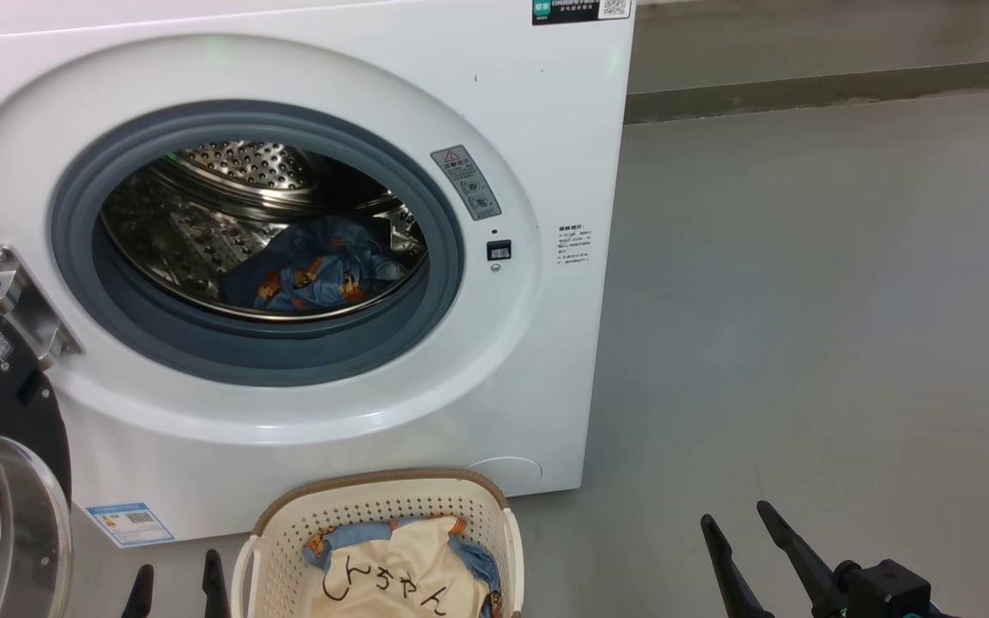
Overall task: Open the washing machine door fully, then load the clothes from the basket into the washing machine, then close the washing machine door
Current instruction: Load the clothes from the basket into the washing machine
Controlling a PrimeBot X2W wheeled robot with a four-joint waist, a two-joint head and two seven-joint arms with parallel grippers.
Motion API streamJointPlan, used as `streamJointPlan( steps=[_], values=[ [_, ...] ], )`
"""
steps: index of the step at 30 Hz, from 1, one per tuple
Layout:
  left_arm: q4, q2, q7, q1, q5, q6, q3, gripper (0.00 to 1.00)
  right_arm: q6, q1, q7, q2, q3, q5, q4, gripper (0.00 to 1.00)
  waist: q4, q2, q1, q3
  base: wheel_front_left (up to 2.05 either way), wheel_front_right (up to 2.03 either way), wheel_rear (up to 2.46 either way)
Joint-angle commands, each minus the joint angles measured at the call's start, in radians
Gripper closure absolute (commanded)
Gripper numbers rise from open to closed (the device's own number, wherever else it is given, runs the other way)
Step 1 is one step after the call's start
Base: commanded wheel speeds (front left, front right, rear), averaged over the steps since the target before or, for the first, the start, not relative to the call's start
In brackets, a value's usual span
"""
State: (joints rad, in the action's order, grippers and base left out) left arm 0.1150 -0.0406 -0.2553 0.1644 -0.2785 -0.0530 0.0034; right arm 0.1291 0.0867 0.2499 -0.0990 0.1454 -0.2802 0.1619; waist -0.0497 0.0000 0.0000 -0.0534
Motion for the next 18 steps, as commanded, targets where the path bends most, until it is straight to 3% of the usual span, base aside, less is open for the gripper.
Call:
streamJointPlan(
  steps=[1, 18],
  values=[
    [-0.024, -0.01, -0.006, -0.018, -0.002, -0.007, 0.031, 0.0, 0.002, -0.011, 0.012, -0.007, 0.021, 0.004, -0.021, 0.0, 0.0, 0.0, 0.0, 0.0, 0.0, 0.0, 0.0],
    [-0.028, -0.01, -0.006, -0.017, 0.004, -0.006, 0.033, 0.0, 0.002, -0.015, 0.012, -0.007, 0.021, 0.006, -0.02, 0.0, -0.001, 0.0, 0.0, 0.002, 0.0, 0.0, 0.0]
  ],
)
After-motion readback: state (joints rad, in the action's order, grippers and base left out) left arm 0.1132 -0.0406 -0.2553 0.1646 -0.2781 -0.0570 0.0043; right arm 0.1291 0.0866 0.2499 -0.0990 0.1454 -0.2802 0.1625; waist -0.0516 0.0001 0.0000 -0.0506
